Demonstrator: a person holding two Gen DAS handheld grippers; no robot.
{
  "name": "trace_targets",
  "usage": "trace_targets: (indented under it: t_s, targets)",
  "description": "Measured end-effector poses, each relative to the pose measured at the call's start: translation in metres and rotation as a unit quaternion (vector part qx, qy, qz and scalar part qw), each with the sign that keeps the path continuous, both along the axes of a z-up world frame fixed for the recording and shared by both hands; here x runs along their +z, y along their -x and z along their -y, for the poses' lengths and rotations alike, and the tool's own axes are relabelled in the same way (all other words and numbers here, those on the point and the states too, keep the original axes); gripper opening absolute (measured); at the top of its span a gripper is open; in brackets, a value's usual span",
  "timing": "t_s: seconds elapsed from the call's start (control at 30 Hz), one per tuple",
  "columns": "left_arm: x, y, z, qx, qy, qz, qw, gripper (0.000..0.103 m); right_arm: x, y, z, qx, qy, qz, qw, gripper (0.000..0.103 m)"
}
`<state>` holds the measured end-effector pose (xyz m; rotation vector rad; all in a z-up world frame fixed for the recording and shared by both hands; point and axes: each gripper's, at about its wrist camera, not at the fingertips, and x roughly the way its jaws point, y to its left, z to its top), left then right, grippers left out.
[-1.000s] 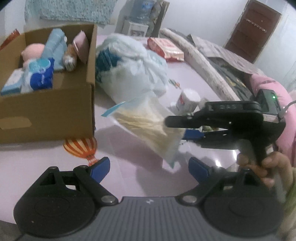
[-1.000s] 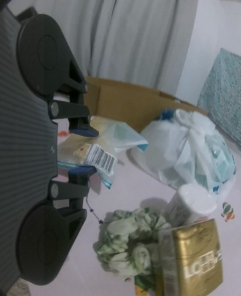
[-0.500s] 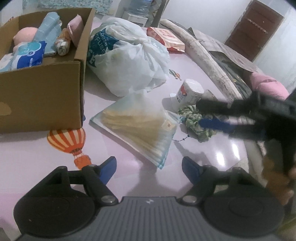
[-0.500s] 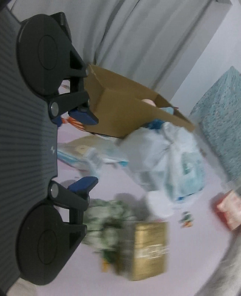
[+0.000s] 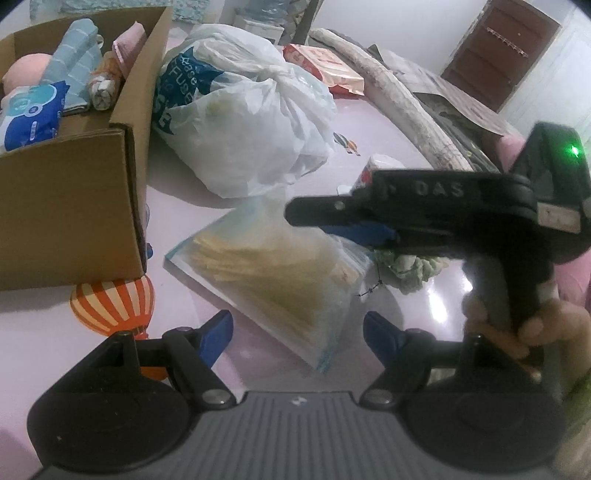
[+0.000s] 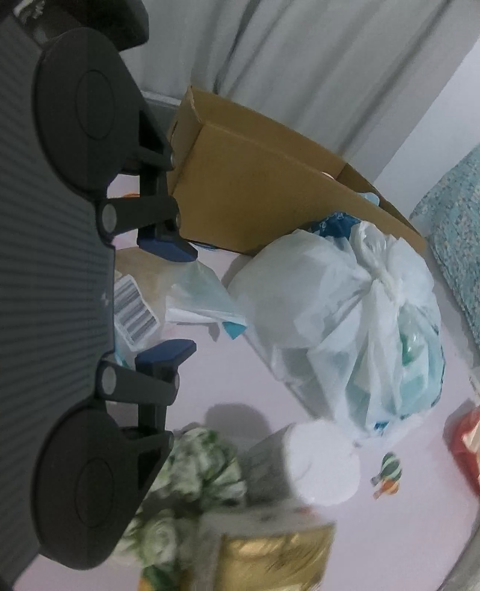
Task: Organize soft objects
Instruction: 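Carry the clear plastic bag into the cardboard box and open the right gripper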
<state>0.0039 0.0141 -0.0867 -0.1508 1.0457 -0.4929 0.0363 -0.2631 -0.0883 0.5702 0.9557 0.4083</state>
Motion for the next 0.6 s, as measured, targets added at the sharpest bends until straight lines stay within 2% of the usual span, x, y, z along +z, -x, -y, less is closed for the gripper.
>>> trace_targets:
  t_s: [0.17, 0.3, 0.53, 0.6]
  targets:
    - [0.0, -0.001, 0.001, 0.001, 0.006, -0.001, 1.0, 0.08, -0.006, 0.018, 0.017, -0.014, -0.052, -0.026, 0.998, 0.045]
    - [-0.001, 0.0, 0.001, -0.005, 0.025, -0.009, 0.9996, 0.081, -0.014, 0.027, 0.023, -0.015, -0.091, -0.045, 0.995, 0.046]
    - [-0.001, -0.002, 0.01, -0.01, 0.01, -0.001, 0.9999, 0.082, -0.028, 0.03, 0.032, -0.02, -0.14, -0.071, 0.987, 0.046]
    - [-0.001, -0.001, 0.014, -0.013, 0.005, 0.005, 0.9999, 0.08, -0.032, 0.031, 0.033, -0.018, -0.151, -0.077, 0.985, 0.045]
